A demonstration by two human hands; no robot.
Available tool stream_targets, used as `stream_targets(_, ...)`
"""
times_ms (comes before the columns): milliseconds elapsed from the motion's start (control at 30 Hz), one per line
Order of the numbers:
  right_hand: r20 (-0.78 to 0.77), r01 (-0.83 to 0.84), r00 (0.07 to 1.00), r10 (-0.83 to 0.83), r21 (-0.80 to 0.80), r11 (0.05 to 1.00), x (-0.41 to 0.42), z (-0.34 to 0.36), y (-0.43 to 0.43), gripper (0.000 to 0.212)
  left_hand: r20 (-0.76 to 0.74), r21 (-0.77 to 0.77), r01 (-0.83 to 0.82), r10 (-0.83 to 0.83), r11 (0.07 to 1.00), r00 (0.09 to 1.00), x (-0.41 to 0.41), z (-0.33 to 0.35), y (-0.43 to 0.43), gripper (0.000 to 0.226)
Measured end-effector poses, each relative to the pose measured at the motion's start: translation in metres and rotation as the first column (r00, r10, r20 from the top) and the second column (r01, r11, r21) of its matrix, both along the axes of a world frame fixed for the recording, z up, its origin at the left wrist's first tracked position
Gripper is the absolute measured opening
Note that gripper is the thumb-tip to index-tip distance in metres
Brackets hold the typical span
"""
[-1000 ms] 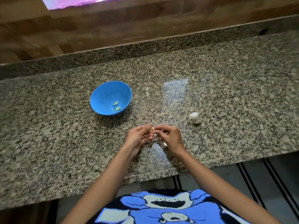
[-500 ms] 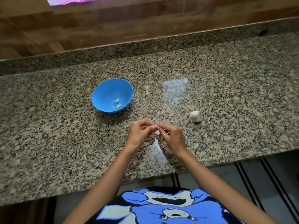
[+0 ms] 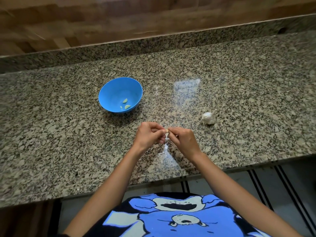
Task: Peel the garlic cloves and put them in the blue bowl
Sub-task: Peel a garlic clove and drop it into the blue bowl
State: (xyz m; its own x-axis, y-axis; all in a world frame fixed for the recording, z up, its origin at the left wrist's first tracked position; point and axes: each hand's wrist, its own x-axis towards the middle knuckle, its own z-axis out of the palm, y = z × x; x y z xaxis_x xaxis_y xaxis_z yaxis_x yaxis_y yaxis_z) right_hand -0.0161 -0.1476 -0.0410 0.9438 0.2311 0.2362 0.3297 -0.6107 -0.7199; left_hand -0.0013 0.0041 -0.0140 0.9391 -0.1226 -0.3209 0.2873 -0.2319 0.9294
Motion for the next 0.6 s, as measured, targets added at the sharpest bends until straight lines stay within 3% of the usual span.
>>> stream_targets(200, -0.282, 0.128, 0.956, -0.075, 0.174, 0.976, 0.001, 0.008, 0.000, 0.014, -0.034, -0.062, 0.063, -0.066, 0.996, 0.997, 0.004, 0.004, 0.008, 0.011)
stream_targets(333, -0.604, 0.270, 0.793, 0.080, 0.465, 0.843, 0.004, 0.023, 0.001, 0.015, -0.041, -0.104, 0.072, -0.077, 0.992, 0.996, 0.005, 0.003, 0.014, 0.012)
stream_targets(367, -0.657, 0.323, 0.745, 0.113, 0.504, 0.801, 0.004, 0.026, 0.001, 0.016, 0.016, -0.031, 0.073, -0.073, 0.997, 0.997, 0.004, 0.000, 0.015, 0.014)
stream_targets(433, -0.721, 0.402, 0.684, 0.111, 0.500, 0.767, 0.004, 0.028, 0.002, 0.019, 0.267, 0.300, 0.057, -0.141, 0.952, 0.953, 0.001, -0.007, 0.015, 0.016)
stream_targets(500, -0.748, 0.439, 0.659, 0.080, 0.469, 0.766, 0.003, 0.027, 0.004, 0.020, 0.491, 0.548, 0.007, -0.329, 0.836, 0.807, -0.003, -0.012, 0.016, 0.016)
stream_targets(533, -0.750, 0.443, 0.658, 0.067, 0.457, 0.771, 0.003, 0.027, 0.005, 0.019, 0.531, 0.601, 0.005, -0.404, 0.799, 0.745, -0.004, -0.015, 0.016, 0.017)
stream_targets(600, -0.741, 0.429, 0.669, 0.048, 0.439, 0.789, 0.003, 0.026, 0.006, 0.018, 0.534, 0.632, 0.016, -0.449, 0.775, 0.716, -0.006, -0.019, 0.015, 0.020)
